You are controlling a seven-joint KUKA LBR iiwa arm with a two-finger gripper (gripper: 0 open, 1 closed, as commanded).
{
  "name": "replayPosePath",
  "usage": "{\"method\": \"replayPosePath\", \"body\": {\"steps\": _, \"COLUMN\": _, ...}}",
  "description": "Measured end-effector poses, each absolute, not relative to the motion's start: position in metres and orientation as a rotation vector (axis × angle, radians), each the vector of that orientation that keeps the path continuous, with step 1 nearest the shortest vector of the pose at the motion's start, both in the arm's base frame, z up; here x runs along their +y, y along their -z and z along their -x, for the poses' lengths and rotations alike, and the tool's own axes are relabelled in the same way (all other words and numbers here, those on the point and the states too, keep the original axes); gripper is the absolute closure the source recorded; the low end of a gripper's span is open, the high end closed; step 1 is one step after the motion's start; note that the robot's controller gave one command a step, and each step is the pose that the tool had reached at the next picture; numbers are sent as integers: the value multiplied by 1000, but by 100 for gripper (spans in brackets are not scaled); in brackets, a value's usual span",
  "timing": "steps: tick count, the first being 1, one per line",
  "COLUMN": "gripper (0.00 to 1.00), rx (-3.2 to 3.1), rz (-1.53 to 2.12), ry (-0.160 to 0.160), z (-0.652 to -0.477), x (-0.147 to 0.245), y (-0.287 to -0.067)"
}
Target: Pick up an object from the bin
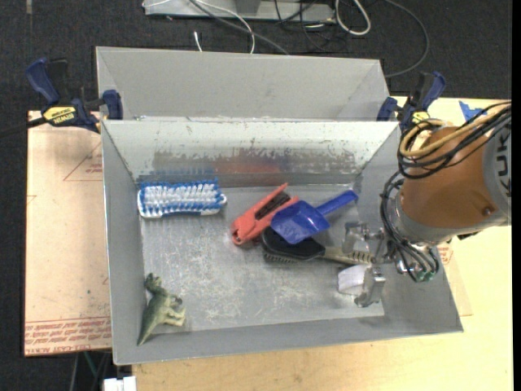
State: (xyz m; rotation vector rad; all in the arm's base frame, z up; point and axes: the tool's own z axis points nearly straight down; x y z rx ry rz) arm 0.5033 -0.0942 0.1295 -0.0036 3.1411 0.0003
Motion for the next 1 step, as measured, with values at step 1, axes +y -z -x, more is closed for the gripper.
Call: {"method": "replayPosePath", "body": {"steps": 1, "gripper": 0, "rx": 3142, "rz": -2, "ry": -1, "z": -506, "x": -93, "y": -224}}
